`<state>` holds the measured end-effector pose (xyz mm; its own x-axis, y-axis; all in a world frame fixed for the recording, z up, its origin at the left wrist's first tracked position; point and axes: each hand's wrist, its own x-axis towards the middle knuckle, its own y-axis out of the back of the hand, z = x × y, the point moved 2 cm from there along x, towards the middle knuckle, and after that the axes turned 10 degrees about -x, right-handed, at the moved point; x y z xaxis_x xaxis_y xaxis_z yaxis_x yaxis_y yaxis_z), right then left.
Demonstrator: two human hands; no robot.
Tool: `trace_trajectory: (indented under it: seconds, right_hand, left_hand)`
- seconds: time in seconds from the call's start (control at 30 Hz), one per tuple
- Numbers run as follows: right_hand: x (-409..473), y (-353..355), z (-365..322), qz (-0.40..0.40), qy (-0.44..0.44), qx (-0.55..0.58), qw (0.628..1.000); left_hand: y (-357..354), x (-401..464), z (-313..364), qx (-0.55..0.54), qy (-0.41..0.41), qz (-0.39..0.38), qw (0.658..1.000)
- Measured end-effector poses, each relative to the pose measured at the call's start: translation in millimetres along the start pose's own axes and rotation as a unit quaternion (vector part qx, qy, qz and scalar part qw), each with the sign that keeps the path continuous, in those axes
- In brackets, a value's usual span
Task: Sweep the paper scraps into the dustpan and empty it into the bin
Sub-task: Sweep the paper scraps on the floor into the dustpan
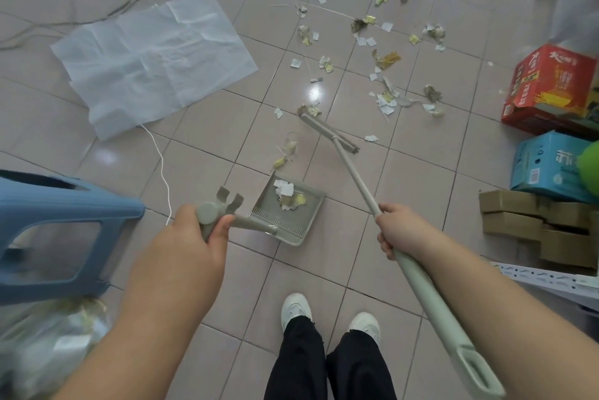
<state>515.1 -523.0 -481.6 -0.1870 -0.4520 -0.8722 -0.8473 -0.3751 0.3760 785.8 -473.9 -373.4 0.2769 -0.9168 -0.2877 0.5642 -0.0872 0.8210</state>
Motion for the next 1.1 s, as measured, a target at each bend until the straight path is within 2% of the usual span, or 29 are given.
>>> trace_trajectory:
  seconds: [0.17, 0.3, 0.4, 0.47, 0.6, 0.7, 0.83, 1.0, 1.1]
  right_hand:
    - [21.3, -33.0, -38.9, -0.023, -0.016, 0.011, 1.000]
    - [38.0, -60.6, -59.4, -0.044, -0.065, 0.018, 0.997]
    - [44.9, -76.3, -64.0, -0.076, -0.070, -0.035, 0.994]
    - [41.7, -78.1, -62.0, -0.068, -0.079, -0.053, 0.993]
    - [16.3, -59.0, -40.4, -0.075, -0.003, -0.193, 0.978]
    - [-13.9, -31.7, -26.9, -0.099, -0.029, -0.197, 0.975]
    - [-37.5, -14.4, -27.3, -0.070, -0.032, -0.150, 0.986]
    - [-1.2, -50.1, -47.9, -0.040, -0.001, -0.154, 0.987]
    - [15.2, -71.4, -50.5, -0.061, -0.007, -0.179, 0.982]
  left_hand:
    - [0.4, 0.1, -12.5, 0.035, -0.012, -0.001, 0.999]
    - [-6.6, 3.0, -17.0, 0.047, 0.004, -0.003, 0.999]
    - [-10.1, 8.7, -17.1, 0.041, 0.017, -0.004, 0.999]
    - [-9.9, 13.1, -17.6, 0.044, 0.029, -0.006, 0.999]
    - [-6.5, 16.3, -20.7, 0.042, 0.046, 0.002, 0.998]
    - [-5.8, 14.6, -20.5, 0.037, 0.046, -0.001, 0.998]
    - [-7.4, 17.7, -18.5, 0.041, 0.049, 0.001, 0.998]
    - [-9.3, 18.9, -17.2, 0.053, 0.048, 0.000, 0.997]
    - [-9.5, 18.8, -17.6, 0.051, 0.047, 0.002, 0.998]
